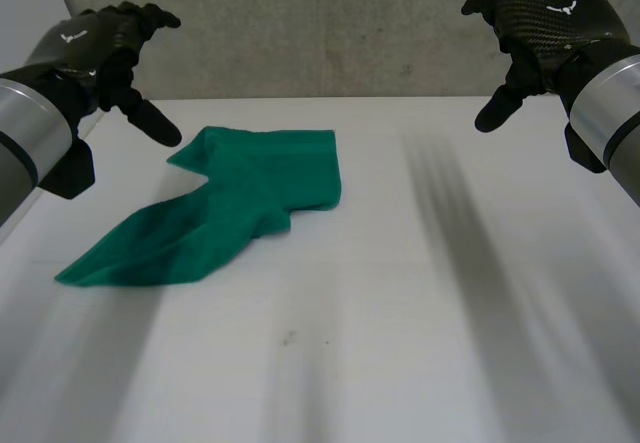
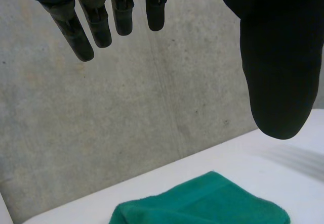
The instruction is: Fold the towel.
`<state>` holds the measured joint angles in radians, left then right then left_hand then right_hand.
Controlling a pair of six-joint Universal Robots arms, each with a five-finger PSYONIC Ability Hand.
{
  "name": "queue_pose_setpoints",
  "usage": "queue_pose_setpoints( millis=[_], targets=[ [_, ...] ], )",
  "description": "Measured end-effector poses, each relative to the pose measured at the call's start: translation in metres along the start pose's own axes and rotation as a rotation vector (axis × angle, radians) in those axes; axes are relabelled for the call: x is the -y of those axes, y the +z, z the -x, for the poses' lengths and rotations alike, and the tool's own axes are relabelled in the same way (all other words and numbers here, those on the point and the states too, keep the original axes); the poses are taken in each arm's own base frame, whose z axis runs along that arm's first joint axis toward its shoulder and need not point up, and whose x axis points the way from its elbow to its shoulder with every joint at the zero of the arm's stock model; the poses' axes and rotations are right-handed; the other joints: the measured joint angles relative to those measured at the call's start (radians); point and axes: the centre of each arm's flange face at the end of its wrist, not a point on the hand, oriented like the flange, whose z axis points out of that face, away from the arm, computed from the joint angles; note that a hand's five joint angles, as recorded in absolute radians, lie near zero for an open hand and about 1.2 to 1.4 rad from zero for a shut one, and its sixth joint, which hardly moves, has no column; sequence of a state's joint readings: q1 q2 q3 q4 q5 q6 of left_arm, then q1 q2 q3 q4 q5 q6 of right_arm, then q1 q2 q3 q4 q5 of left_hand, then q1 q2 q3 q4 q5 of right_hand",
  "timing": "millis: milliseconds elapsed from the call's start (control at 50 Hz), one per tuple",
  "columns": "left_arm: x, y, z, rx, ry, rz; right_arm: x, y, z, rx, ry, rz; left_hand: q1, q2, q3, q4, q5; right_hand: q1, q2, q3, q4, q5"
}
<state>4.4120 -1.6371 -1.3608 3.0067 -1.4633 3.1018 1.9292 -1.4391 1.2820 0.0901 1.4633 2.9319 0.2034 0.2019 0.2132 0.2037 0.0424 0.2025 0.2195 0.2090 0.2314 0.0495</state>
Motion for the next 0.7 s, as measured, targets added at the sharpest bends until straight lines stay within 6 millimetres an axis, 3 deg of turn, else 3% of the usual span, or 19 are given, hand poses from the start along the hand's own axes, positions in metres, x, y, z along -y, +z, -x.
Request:
queue_pose_setpoints(
  millis=[120,200,240,280,440,460,480,520,580,640,700],
  targets=[
    [-0.017,0.014,0.002,0.003,0.001,0.032,-0.001,0.000,0.002,0.012,-0.013,0.003,0.000,0.000,0.000,0.000,0.000,0.000,0.000,0.000,0.000,0.000],
    [-0.042,0.032,0.006,0.010,0.043,0.085,-0.003,0.000,0.003,0.015,-0.039,0.007,0.000,0.000,0.000,0.000,0.000,0.000,0.000,0.000,0.000,0.000],
    [-0.042,0.032,0.006,0.010,0.043,0.085,-0.003,0.000,0.003,0.015,-0.039,0.007,0.000,0.000,0.000,0.000,0.000,0.000,0.000,0.000,0.000,0.000],
    [-0.069,0.047,0.009,0.009,0.109,0.153,-0.005,0.000,0.004,0.016,-0.057,0.012,0.002,0.002,0.001,0.002,0.001,0.000,0.000,0.000,0.000,0.000],
    [-0.129,0.064,0.014,0.007,0.225,0.310,-0.008,0.001,0.004,0.017,-0.075,0.022,0.067,0.061,0.051,0.057,0.050,0.000,0.000,0.000,0.000,0.000],
    [-0.129,0.064,0.014,0.007,0.225,0.310,-0.008,0.001,0.004,0.017,-0.075,0.022,0.067,0.061,0.051,0.057,0.050,0.000,0.000,0.000,0.000,0.000],
    [-0.148,0.068,0.016,0.009,0.262,0.360,-0.009,0.001,0.004,0.018,-0.076,0.023,0.100,0.090,0.078,0.088,0.079,0.000,0.000,0.000,0.000,0.000],
    [-0.168,0.070,0.018,0.009,0.294,0.410,-0.011,0.002,0.005,0.019,-0.076,0.029,0.141,0.137,0.125,0.137,0.124,0.000,0.000,0.000,0.000,0.000],
    [-0.181,0.071,0.018,0.008,0.312,0.443,-0.014,0.003,0.005,0.021,-0.075,0.036,0.166,0.164,0.152,0.163,0.152,0.000,0.000,0.000,0.000,0.000],
    [-0.197,0.071,0.018,0.005,0.320,0.475,-0.019,0.006,0.006,0.025,-0.076,0.051,0.425,0.394,0.382,0.394,0.378,0.000,0.000,0.000,0.000,0.000],
    [-0.205,0.073,0.017,0.004,0.313,0.479,-0.024,0.008,0.006,0.028,-0.078,0.063,0.465,0.448,0.436,0.446,0.428,0.000,0.000,0.000,0.000,0.000]
  ],
)
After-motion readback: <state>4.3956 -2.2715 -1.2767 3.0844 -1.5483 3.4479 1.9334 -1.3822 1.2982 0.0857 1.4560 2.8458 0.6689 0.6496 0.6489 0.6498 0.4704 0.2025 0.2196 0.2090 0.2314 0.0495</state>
